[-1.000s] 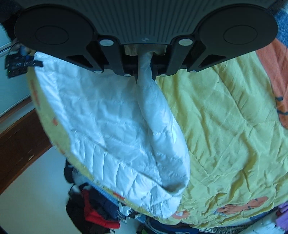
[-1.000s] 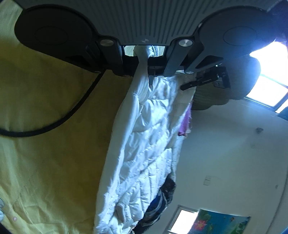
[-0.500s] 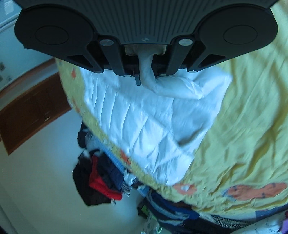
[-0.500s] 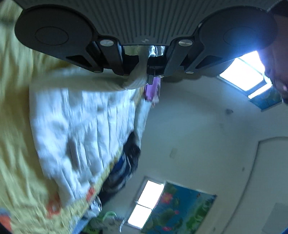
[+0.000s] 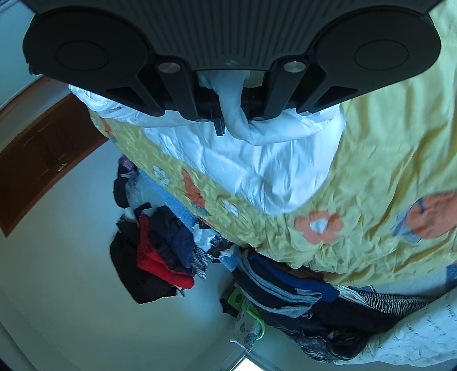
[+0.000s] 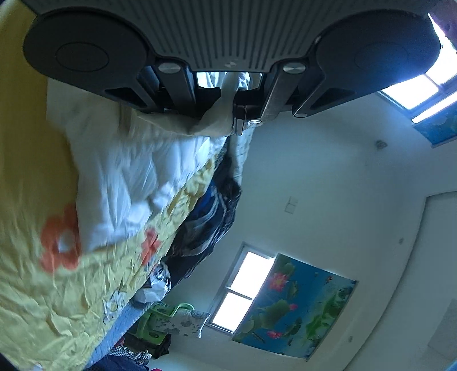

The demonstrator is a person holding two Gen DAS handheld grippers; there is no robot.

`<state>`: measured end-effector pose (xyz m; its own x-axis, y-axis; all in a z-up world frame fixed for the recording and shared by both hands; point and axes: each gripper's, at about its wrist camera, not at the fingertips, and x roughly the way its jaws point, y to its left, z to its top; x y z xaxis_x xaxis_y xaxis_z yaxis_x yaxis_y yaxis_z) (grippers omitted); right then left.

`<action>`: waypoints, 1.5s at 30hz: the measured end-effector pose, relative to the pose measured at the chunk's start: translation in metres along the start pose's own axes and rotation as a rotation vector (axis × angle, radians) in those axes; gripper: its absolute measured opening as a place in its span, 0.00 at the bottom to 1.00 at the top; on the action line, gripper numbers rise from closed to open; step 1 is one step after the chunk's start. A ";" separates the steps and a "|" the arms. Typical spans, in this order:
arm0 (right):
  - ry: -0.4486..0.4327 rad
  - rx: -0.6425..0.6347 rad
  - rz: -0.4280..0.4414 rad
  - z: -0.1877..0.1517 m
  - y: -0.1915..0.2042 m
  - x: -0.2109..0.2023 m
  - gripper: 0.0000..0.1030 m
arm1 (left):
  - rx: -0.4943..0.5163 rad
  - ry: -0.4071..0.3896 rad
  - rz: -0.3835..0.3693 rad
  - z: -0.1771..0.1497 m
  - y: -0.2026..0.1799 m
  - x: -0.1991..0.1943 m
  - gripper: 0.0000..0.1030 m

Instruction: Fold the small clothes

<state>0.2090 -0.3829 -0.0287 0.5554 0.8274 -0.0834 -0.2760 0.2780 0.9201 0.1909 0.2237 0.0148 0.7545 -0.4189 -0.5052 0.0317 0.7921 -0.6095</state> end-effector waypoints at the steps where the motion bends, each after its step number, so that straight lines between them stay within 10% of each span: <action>1: -0.003 -0.001 -0.008 0.007 -0.003 0.004 0.11 | -0.004 0.000 0.007 0.006 0.001 0.008 0.07; 25: 0.023 0.088 -0.250 0.096 -0.115 0.117 0.05 | -0.122 0.011 0.135 0.043 0.055 0.161 0.08; 30: -0.001 0.155 -0.243 0.092 -0.122 0.116 0.21 | -0.192 0.005 0.097 0.048 0.056 0.151 0.12; 32: -0.027 0.182 -0.225 0.093 -0.115 0.108 0.34 | -0.237 -0.045 0.031 0.050 0.055 0.133 0.29; 33: -0.047 0.178 -0.206 0.094 -0.109 0.104 0.58 | -0.237 -0.081 -0.017 0.051 0.052 0.121 0.37; 35: -0.128 0.138 -0.160 0.094 -0.091 0.086 0.88 | -0.233 -0.150 -0.092 0.053 0.046 0.096 0.99; 39: -0.189 0.070 -0.135 0.088 -0.062 0.048 0.92 | -0.257 -0.308 -0.091 0.044 0.048 0.043 1.00; 45: -0.105 0.028 -0.209 0.021 -0.043 -0.002 0.92 | -0.391 -0.264 0.063 -0.017 0.069 0.002 1.00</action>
<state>0.2357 -0.4070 -0.0605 0.6769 0.6979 -0.2340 -0.1259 0.4230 0.8974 0.1839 0.2701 -0.0387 0.8892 -0.2081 -0.4075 -0.2310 0.5646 -0.7924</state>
